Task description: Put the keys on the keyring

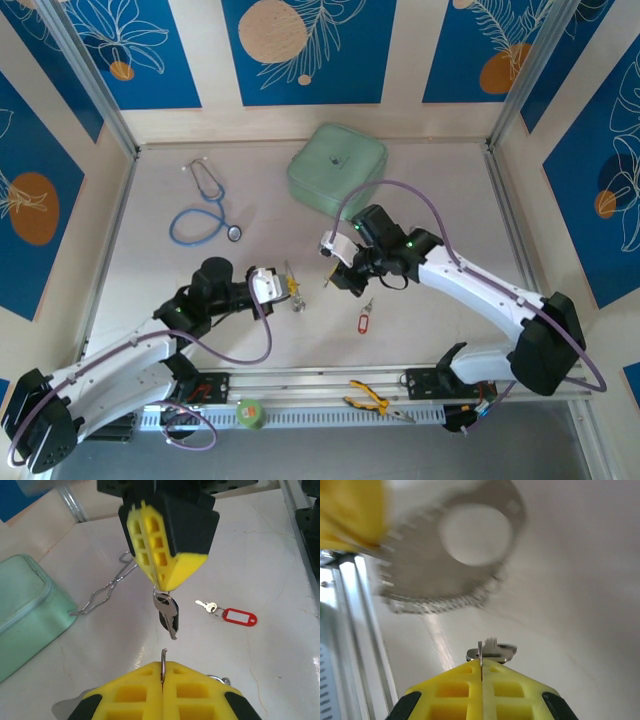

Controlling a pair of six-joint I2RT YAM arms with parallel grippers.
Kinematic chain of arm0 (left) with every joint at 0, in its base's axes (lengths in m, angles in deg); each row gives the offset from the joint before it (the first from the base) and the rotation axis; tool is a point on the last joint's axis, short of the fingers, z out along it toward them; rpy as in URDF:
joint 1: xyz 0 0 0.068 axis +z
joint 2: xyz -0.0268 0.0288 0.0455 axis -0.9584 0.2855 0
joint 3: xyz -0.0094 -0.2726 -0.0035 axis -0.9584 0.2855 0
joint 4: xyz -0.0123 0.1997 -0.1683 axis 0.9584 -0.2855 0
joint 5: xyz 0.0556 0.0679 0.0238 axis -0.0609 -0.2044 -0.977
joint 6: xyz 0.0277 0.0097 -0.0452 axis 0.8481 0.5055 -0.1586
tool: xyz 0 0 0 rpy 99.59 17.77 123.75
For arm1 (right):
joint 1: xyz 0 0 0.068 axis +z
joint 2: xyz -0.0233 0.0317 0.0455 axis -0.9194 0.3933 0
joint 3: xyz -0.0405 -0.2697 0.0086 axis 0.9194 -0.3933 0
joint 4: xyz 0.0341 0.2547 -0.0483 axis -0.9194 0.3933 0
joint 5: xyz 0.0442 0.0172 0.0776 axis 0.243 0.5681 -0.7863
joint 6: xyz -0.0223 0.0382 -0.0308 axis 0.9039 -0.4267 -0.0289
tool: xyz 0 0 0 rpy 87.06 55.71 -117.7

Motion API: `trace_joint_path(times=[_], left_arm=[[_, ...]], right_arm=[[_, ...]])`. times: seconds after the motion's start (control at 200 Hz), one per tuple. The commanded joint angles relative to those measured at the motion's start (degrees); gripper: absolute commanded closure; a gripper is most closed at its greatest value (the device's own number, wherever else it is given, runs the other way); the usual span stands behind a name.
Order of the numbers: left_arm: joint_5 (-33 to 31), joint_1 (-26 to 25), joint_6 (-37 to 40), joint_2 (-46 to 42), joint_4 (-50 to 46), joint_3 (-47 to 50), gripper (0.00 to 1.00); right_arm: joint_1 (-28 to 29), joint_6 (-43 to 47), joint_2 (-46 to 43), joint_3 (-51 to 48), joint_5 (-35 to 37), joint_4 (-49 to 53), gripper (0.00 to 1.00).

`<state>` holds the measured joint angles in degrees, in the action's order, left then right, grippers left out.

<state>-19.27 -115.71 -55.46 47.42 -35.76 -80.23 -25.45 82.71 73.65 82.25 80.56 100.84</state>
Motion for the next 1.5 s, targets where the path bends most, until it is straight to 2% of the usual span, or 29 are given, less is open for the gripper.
trace_joint_path(times=[0.0, 0.09, 0.21, 0.46, 0.78, 1.005, 1.35, 1.495], left_arm=[[-1.2, -0.5, 1.2, -1.5, 0.3, 0.0, 1.00], [-1.5, -0.4, 1.3, -1.4, 0.6, 0.1, 1.00], [-1.5, -0.5, 1.4, -1.4, 1.0, 0.2, 1.00], [-1.3, -0.5, 1.2, -1.9, 0.5, 0.4, 1.00], [-1.5, -0.5, 1.2, -2.3, 0.7, 0.5, 1.00], [-1.6, -0.5, 1.4, -2.3, 0.3, 0.4, 1.00], [-1.5, -0.5, 1.5, -2.1, 0.3, 0.4, 1.00], [-1.5, -0.5, 1.6, -2.1, 0.2, 0.3, 1.00]], right_arm=[[-0.4, -18.5, 3.8, 4.2, 13.9, 16.0, 1.00], [-1.5, -25.3, 7.3, 7.0, 15.5, 22.9, 1.00], [-2.6, -26.8, 12.5, 9.8, 12.3, 27.4, 1.00], [-3.6, -25.5, 25.4, 16.1, 8.4, 24.0, 1.00], [-4.1, -26.1, 36.2, 22.9, 9.0, 18.1, 1.00], [-4.2, -26.6, 39.1, 24.2, 9.1, 16.2, 1.00], [-4.2, -27.6, 40.3, 24.9, 8.6, 15.0, 0.80], [-4.2, -27.9, 40.7, 25.2, 8.7, 14.9, 0.78]])
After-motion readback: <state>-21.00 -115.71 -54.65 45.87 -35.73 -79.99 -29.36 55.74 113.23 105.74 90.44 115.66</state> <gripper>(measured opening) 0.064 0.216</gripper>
